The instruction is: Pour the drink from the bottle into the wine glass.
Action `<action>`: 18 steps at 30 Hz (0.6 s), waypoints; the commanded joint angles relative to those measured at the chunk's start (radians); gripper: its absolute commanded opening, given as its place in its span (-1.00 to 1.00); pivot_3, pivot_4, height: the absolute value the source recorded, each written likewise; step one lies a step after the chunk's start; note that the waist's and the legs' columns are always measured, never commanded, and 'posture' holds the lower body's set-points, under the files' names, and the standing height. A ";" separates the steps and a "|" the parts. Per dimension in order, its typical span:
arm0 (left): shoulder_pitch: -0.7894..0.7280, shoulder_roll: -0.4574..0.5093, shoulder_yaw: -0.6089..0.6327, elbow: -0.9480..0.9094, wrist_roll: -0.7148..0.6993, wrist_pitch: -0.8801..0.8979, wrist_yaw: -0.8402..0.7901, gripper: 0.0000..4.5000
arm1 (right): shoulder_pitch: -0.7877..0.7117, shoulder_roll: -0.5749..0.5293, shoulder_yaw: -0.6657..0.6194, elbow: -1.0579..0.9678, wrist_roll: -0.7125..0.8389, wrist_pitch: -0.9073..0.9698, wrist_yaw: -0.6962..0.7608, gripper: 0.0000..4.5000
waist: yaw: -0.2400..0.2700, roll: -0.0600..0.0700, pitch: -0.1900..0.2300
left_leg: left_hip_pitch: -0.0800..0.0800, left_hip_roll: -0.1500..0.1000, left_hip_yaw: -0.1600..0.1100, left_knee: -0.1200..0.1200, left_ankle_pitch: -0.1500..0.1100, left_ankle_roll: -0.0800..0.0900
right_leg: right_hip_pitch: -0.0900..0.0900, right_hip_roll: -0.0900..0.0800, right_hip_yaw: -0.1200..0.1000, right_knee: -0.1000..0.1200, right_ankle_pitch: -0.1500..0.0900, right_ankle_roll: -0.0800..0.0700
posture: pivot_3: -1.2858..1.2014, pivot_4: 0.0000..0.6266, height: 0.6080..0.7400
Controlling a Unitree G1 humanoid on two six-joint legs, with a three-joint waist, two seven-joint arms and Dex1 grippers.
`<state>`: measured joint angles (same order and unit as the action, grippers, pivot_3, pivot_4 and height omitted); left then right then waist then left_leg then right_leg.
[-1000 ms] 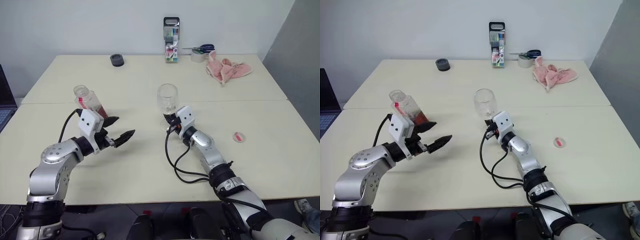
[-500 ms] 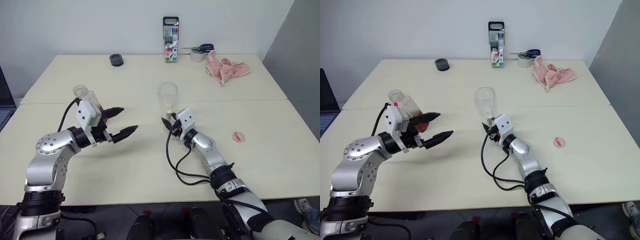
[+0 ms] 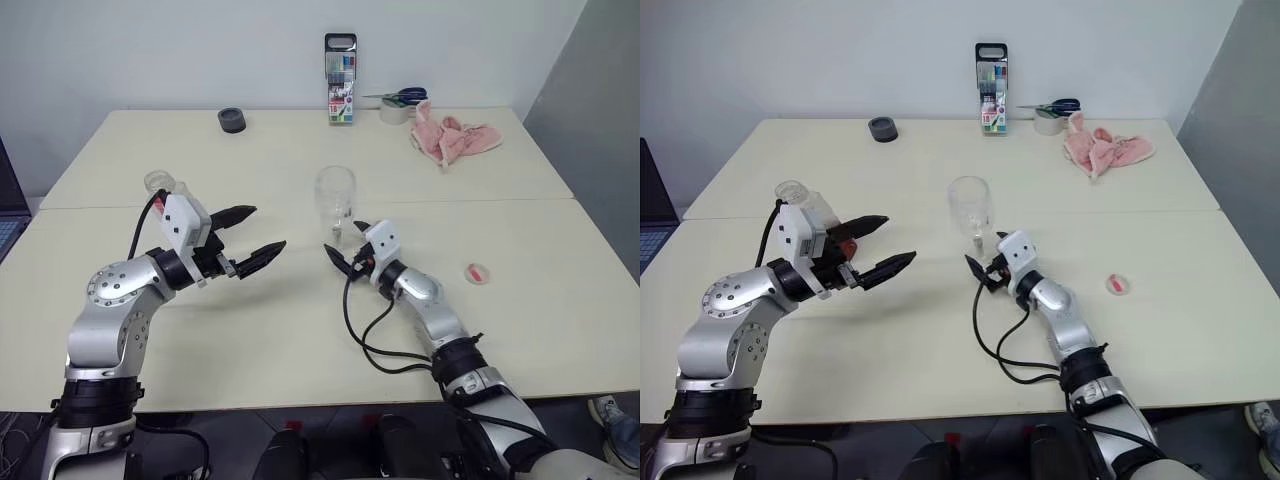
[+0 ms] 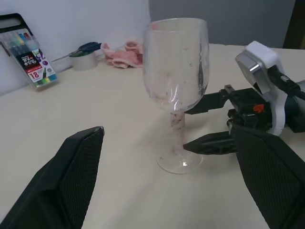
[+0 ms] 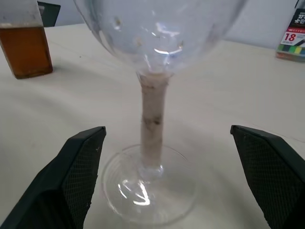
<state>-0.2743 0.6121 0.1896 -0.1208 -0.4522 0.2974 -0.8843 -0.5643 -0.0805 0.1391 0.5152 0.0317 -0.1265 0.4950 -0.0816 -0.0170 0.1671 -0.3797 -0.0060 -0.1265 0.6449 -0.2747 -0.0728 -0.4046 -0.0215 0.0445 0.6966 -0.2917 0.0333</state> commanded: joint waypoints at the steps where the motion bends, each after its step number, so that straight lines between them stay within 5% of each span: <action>1: 0.068 -0.024 0.046 -0.043 0.015 -0.019 0.082 1.00 | 0.076 -0.080 0.014 -0.223 0.037 0.121 0.101 0.98 | 0.001 0.000 0.000 | -0.001 0.000 0.000 0.000 0.000 0.000 | 0.000 0.000 0.000 -0.001 0.000 0.000 | 0.03 -0.52 1.00; 8: 0.223 -0.045 0.172 0.110 0.126 -0.151 0.267 1.00 | 0.287 -0.268 0.090 -0.681 0.115 0.377 0.266 0.98 | 0.005 0.000 0.000 | 0.000 0.001 -0.002 0.000 0.000 0.000 | 0.000 0.000 -0.001 -0.001 0.000 0.000 | 0.03 -0.52 1.00; 18: 0.130 -0.045 0.212 0.263 0.123 -0.176 0.350 1.00 | 0.274 -0.260 0.140 -0.883 0.187 0.560 0.266 0.98 | 0.038 -0.001 0.000 | -0.002 0.000 -0.004 0.001 0.000 0.000 | 0.001 0.000 -0.004 -0.002 0.000 0.000 | 0.03 -0.52 1.00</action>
<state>-0.1227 0.5486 0.3792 0.1419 -0.3146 0.1437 -0.5358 -0.2684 -0.3438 0.2813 -0.3256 0.1935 0.4207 0.7627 -0.0440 -0.0179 0.1668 -0.3814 -0.0063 -0.1306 0.6456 -0.2746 -0.0731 -0.4036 -0.0219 0.0408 0.6943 -0.2919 0.0338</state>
